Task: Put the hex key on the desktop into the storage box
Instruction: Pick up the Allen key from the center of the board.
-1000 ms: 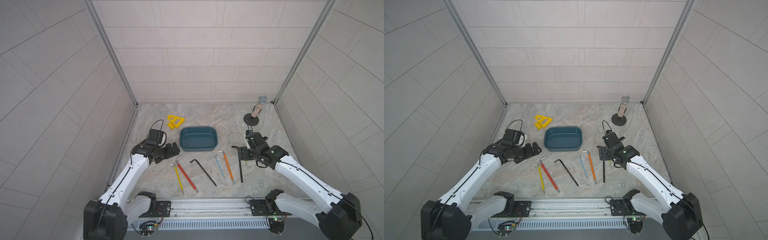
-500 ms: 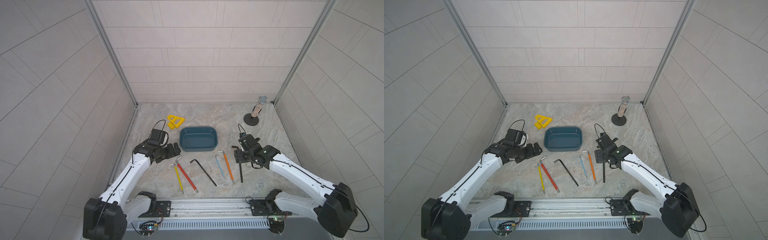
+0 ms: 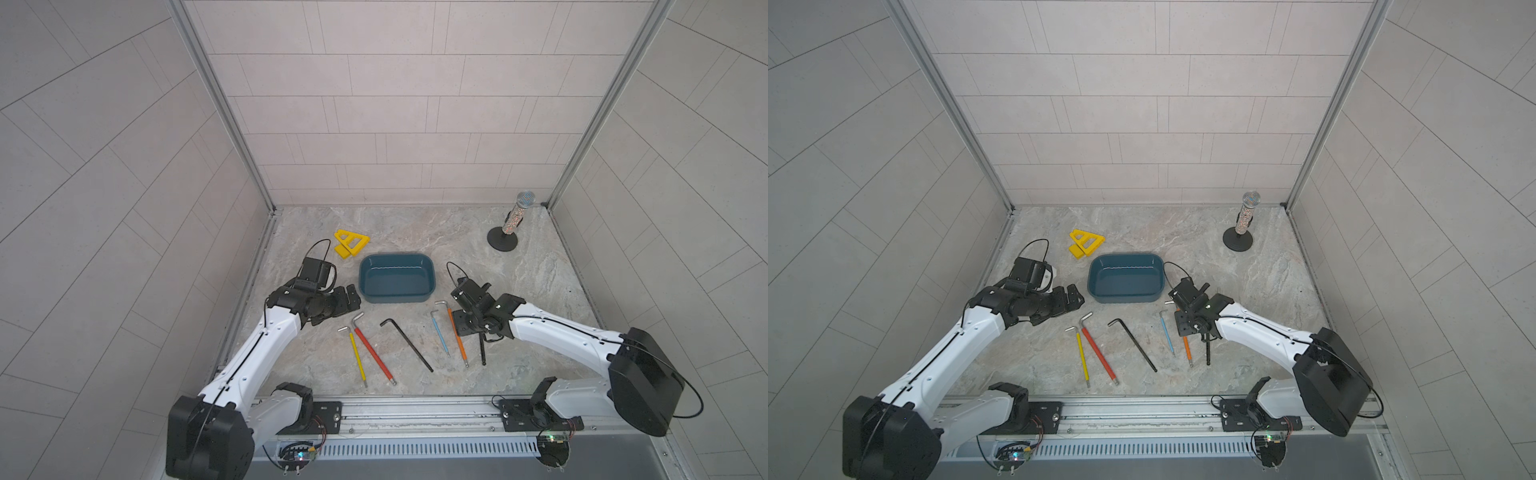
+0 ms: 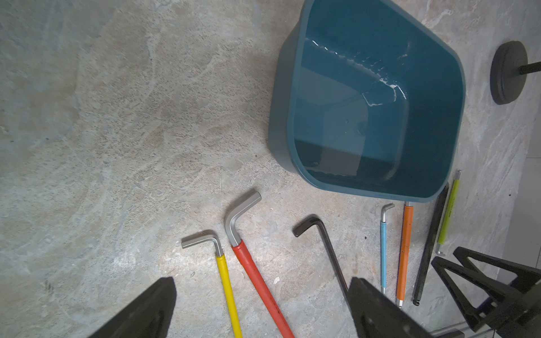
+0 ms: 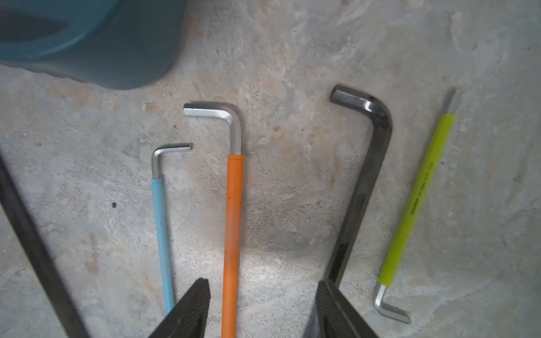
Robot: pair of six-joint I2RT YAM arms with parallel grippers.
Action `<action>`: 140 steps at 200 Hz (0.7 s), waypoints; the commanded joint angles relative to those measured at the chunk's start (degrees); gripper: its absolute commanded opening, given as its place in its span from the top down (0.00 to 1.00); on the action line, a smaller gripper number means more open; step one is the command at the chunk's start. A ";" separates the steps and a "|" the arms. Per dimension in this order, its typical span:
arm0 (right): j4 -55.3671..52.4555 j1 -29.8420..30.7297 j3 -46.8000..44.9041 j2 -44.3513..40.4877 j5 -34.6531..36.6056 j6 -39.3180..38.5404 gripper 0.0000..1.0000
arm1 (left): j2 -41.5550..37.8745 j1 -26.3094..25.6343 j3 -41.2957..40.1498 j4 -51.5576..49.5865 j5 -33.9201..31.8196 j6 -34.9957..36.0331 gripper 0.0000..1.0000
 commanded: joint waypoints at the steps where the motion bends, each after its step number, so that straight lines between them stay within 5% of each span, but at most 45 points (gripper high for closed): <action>1: 1.32 1.29 -0.41 1.98 1.22 1.22 0.41 | -0.54 -0.16 -0.28 0.15 -0.92 0.03 0.00; 110: 3.39 2.55 -0.77 10.08 1.01 2.53 0.55 | -0.90 -0.06 -0.19 0.07 -1.07 0.29 0.00; 140: 2.94 2.71 -1.06 10.60 1.31 2.58 0.66 | -1.04 0.02 -0.19 0.00 -1.37 0.37 0.00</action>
